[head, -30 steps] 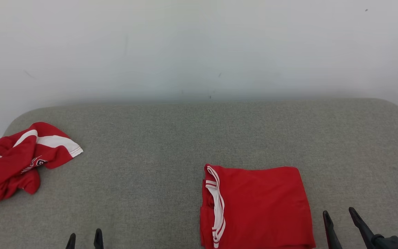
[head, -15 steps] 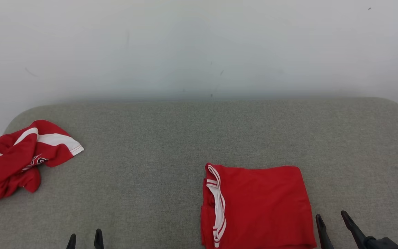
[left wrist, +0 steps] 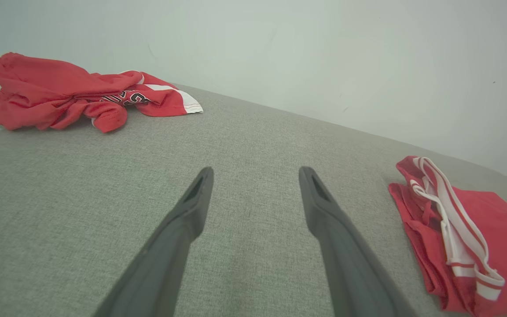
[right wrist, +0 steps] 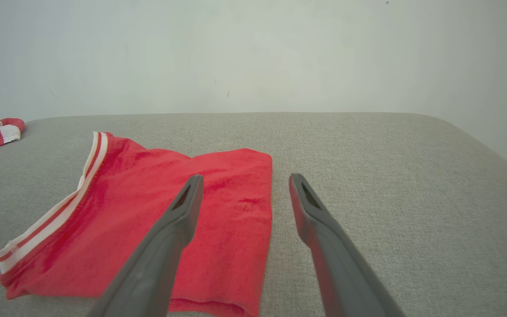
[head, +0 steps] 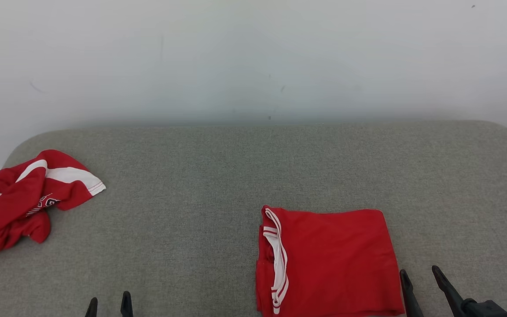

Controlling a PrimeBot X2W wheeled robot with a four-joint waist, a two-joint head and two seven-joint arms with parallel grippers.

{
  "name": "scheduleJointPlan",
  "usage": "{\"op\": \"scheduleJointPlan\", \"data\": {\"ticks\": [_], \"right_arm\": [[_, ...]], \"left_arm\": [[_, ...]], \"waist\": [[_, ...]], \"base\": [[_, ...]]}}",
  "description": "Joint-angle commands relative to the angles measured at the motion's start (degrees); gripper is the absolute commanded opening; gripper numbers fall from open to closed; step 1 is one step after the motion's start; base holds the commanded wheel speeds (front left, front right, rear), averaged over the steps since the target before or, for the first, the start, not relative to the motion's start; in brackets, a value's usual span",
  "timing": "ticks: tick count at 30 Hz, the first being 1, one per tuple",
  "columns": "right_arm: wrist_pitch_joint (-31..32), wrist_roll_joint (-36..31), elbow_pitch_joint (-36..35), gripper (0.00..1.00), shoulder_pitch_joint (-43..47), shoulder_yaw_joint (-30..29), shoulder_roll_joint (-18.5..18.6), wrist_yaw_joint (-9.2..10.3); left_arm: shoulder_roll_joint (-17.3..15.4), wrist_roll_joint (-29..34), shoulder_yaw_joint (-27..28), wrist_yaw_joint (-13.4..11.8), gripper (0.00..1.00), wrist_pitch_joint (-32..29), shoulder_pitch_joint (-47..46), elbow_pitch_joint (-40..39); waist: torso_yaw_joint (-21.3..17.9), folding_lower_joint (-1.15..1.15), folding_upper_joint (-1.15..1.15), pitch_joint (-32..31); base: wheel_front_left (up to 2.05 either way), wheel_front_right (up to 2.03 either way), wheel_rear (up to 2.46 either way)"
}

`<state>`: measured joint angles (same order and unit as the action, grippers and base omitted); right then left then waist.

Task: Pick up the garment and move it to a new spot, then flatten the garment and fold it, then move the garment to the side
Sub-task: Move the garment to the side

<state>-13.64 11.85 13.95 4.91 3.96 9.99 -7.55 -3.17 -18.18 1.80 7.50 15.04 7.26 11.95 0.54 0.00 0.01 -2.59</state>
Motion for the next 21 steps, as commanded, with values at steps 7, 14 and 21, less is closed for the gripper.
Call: {"op": "scheduleJointPlan", "data": {"ticks": [7, 14, 21], "right_arm": [[1.87, 2.96, -1.16, 1.0, -1.76, 0.72, -0.09, 0.14], [19.71, 9.05, -1.59, 1.0, -5.89, -0.74, 0.74, 0.14], [44.21, 8.86, 0.08, 1.0, -10.9, -5.57, -0.15, 0.13]], "left_arm": [[0.14, -0.54, -0.02, -0.05, 1.0, 0.18, 0.04, -0.05], [0.22, -0.4, -0.44, -0.05, 1.0, 0.18, -0.3, -0.61], [0.27, -0.41, -1.3, -0.04, 1.0, 0.18, -1.22, -0.95]], "waist": [[0.24, 0.0, -0.01, 0.35], [0.81, 0.0, -0.01, 1.28], [2.84, 0.0, -0.01, 3.53]], "base": [[0.0, 0.0, 0.0], [0.0, 0.0, 0.0], [0.0, 0.0, 0.0]]}}
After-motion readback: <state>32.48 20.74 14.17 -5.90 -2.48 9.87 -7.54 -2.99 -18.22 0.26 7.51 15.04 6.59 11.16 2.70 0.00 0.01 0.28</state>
